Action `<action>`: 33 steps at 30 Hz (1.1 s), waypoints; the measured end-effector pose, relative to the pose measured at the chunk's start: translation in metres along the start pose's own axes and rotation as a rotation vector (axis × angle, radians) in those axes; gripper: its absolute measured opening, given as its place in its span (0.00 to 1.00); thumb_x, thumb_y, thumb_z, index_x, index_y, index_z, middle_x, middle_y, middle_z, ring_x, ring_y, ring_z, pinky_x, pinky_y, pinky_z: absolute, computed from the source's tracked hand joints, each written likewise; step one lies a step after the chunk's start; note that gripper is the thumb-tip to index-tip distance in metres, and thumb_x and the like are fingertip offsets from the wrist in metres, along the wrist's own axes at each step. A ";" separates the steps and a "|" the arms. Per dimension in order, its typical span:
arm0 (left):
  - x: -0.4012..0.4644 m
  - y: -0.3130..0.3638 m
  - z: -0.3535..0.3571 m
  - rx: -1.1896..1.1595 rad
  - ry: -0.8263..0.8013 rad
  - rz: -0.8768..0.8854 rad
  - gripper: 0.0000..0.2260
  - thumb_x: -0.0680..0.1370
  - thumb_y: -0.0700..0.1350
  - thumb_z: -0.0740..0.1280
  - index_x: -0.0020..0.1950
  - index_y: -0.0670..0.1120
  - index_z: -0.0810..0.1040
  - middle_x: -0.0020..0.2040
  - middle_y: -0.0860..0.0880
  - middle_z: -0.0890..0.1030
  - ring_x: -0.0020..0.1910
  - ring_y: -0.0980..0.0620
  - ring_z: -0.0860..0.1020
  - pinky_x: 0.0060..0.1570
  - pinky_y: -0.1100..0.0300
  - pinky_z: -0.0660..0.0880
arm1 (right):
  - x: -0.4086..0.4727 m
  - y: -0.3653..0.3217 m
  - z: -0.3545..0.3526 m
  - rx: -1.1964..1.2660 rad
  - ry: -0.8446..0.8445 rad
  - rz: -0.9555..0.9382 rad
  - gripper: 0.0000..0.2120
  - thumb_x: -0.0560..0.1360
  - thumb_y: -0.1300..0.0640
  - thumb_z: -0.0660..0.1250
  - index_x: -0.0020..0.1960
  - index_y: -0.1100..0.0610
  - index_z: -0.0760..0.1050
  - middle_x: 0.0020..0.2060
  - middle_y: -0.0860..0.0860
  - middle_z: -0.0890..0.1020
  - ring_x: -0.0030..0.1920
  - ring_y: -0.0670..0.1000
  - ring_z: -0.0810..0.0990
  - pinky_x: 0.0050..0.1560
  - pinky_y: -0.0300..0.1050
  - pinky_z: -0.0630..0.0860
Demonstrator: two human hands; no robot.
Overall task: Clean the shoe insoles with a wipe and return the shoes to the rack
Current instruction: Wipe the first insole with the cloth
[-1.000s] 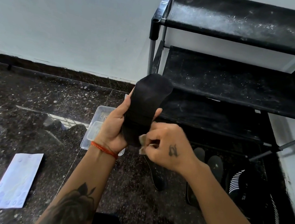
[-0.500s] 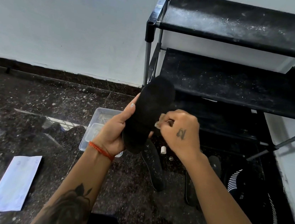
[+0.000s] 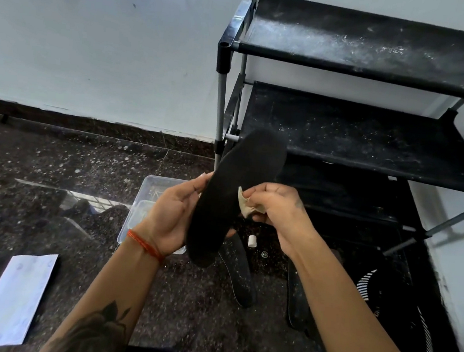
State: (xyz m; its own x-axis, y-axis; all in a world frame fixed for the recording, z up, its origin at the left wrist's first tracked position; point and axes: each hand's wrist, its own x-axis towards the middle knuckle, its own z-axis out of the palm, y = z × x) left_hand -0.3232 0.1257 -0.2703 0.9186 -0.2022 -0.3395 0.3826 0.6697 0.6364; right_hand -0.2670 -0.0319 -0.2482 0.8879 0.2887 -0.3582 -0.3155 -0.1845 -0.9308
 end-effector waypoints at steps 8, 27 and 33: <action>0.002 -0.010 -0.010 0.430 0.350 0.098 0.12 0.82 0.39 0.57 0.62 0.50 0.73 0.45 0.49 0.81 0.40 0.52 0.78 0.37 0.56 0.78 | 0.005 0.019 0.007 -0.266 -0.085 0.018 0.08 0.72 0.62 0.66 0.37 0.54 0.81 0.37 0.48 0.81 0.37 0.42 0.77 0.33 0.33 0.73; 0.087 -0.160 -0.164 0.516 1.204 -0.187 0.12 0.72 0.40 0.68 0.56 0.45 0.79 0.57 0.41 0.80 0.57 0.40 0.78 0.60 0.51 0.74 | 0.098 0.229 0.063 -0.220 -0.075 0.361 0.13 0.72 0.68 0.63 0.34 0.54 0.78 0.41 0.55 0.81 0.41 0.50 0.78 0.44 0.46 0.79; 0.099 -0.188 -0.198 0.659 1.282 -0.259 0.12 0.75 0.42 0.68 0.58 0.47 0.79 0.58 0.42 0.80 0.59 0.41 0.77 0.58 0.55 0.72 | 0.119 0.294 0.082 -0.220 -0.090 0.447 0.13 0.72 0.67 0.64 0.33 0.53 0.77 0.35 0.52 0.80 0.40 0.50 0.78 0.44 0.46 0.78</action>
State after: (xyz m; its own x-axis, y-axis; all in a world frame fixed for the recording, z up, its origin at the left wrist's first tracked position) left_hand -0.3241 0.1215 -0.5609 0.2381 0.7332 -0.6370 0.8182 0.2019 0.5382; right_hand -0.2817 0.0248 -0.5700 0.6465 0.2139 -0.7323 -0.5718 -0.4996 -0.6507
